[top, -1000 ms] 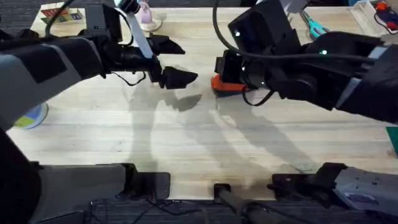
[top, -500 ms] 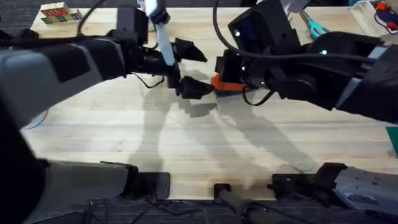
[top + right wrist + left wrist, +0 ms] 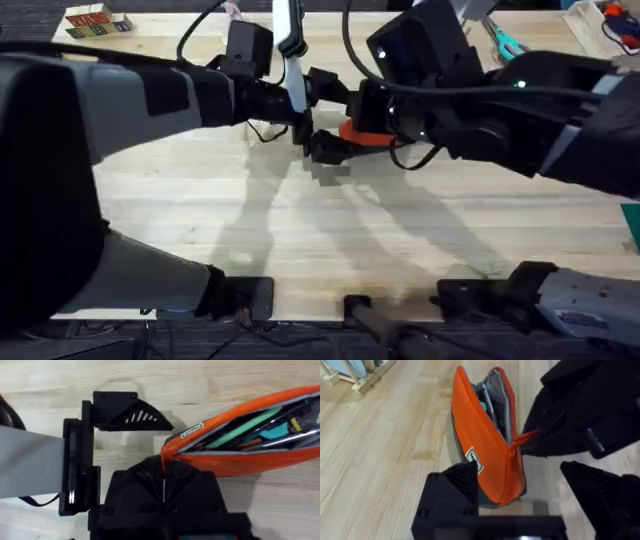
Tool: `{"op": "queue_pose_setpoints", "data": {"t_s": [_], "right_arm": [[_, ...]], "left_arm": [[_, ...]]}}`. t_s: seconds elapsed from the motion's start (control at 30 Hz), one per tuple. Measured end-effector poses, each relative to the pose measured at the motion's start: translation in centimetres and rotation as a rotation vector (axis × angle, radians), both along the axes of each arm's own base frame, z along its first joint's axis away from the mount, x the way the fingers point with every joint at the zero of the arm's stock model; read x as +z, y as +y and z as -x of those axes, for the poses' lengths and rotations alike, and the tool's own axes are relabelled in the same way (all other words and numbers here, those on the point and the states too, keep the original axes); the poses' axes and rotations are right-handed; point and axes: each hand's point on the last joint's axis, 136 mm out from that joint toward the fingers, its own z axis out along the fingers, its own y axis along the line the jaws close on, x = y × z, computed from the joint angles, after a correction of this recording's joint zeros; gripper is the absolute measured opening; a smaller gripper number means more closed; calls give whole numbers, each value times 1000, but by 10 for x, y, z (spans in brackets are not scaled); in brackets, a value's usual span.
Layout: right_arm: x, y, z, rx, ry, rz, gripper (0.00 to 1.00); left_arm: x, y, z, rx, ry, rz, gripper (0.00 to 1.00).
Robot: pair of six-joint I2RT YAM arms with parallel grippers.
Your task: Unzip the bag, pick up the pens from the table one at a time and place them inside, then zip the bag closed.
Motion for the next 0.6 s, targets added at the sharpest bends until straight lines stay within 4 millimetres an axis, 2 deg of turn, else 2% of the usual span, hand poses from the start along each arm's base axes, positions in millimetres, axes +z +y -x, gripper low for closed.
{"op": "queue_pose_setpoints", "data": {"t_s": [0.3, 0.4, 0.57, 0.6], "right_arm": [[0, 0, 0, 0, 0, 0, 30], [0, 0, 0, -1, 0, -1, 30], [0, 0, 0, -4, 2, -3, 30], [0, 0, 0, -6, 2, -5, 31]], "left_arm": [[-11, -4, -4, 2, 1, -13, 993], [-10, -8, -6, -4, -20, -9, 957], [-6, -14, -6, -18, -52, 0, 808], [-6, -14, -6, -19, -52, 0, 709]]}}
